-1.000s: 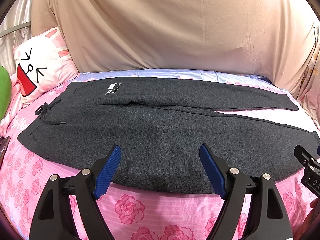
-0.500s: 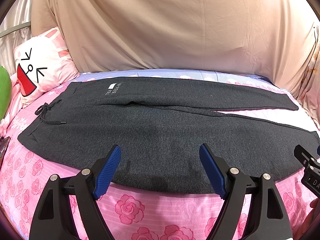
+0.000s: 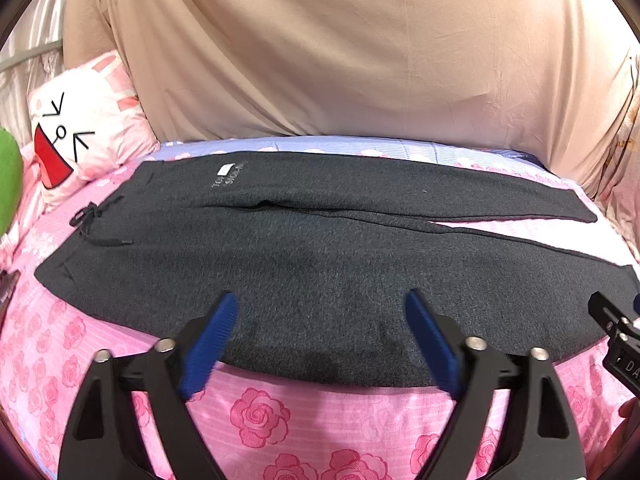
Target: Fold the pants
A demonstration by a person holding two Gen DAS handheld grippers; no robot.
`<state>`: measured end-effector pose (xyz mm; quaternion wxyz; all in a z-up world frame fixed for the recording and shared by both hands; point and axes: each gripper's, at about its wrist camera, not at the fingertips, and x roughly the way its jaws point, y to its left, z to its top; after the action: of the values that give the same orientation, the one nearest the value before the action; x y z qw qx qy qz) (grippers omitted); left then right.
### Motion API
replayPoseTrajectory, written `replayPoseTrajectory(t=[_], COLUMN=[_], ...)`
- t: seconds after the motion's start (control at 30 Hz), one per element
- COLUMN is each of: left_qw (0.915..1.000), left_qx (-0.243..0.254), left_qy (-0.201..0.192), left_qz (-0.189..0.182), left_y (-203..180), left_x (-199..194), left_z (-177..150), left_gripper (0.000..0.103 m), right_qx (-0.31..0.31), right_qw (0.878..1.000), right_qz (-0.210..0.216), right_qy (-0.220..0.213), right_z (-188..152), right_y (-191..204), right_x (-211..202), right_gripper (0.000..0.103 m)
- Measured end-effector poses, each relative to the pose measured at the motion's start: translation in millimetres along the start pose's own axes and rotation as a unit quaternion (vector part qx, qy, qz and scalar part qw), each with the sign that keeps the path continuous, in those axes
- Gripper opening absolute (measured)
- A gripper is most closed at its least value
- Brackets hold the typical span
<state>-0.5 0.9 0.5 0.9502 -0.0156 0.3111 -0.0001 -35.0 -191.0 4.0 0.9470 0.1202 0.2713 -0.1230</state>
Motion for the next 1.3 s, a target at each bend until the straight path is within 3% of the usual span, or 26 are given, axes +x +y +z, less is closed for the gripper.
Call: replayPoseTrajectory(t=[0.2,0.33,0.47,0.6,0.7,0.83,0.9,0.97,1.13,1.23,1.27,1.3], left_qw=[0.9957,0.994,0.9936,0.9886,0.9763,0.9503,0.9407,0.9371,0.9399,0.937,0.9363,0.9357], left_qx=[-0.055,-0.08,-0.104,-0.129,-0.183,-0.261,-0.277,-0.279,-0.224,-0.195,-0.192,-0.192], left_qy=[0.028,0.042,0.043,0.07,0.108,0.166,0.187,0.185,0.198,0.205,0.202,0.196], left_qz=[-0.068,-0.06,-0.011,0.032,0.042,0.035,0.059,0.098,0.165,0.205,0.213,0.222], left_y=[38.6,94.4,157.1,216.5,261.6,313.2,328.9,335.1,327.6,318.2,316.5,315.1], left_x=[5.2,23.3,59.7,114.8,162.5,226.9,252.5,265.4,297.1,309.1,310.1,308.9], left_z=[13.2,53.9,107.0,155.4,181.4,196.7,196.8,196.2,202.2,203.7,204.5,205.1], left_gripper=[0.088,0.088,0.088,0.088,0.088,0.088,0.088,0.088,0.091,0.089,0.082,0.065], right_qx=[0.051,0.041,0.02,0.037,0.069,0.108,0.112,0.114,0.129,0.118,0.117,0.117], right_qw=[0.992,0.998,0.999,0.996,0.992,0.987,0.984,0.982,0.975,0.974,0.975,0.976], right_qz=[0.1,0.04,-0.032,-0.049,-0.056,-0.056,-0.065,-0.075,-0.079,-0.096,-0.097,-0.095], right_qy=[0.057,0.039,0.039,0.07,0.086,0.108,0.119,0.131,0.164,0.169,0.161,0.157], right_z=[16.5,56.2,108.5,149.5,174.9,198.8,206.6,210.9,211.9,208.7,208.6,208.5], right_y=[-44.2,-96.7,-147.8,-184.4,-204.9,-221.0,-224.9,-228.1,-230.2,-223.4,-221.6,-220.3], right_x=[28.8,57.3,109.4,163.6,201.4,246.1,264.9,282.3,322.2,336.7,337.7,338.6], right_gripper=[0.098,0.098,0.098,0.098,0.098,0.098,0.098,0.098,0.098,0.098,0.098,0.094])
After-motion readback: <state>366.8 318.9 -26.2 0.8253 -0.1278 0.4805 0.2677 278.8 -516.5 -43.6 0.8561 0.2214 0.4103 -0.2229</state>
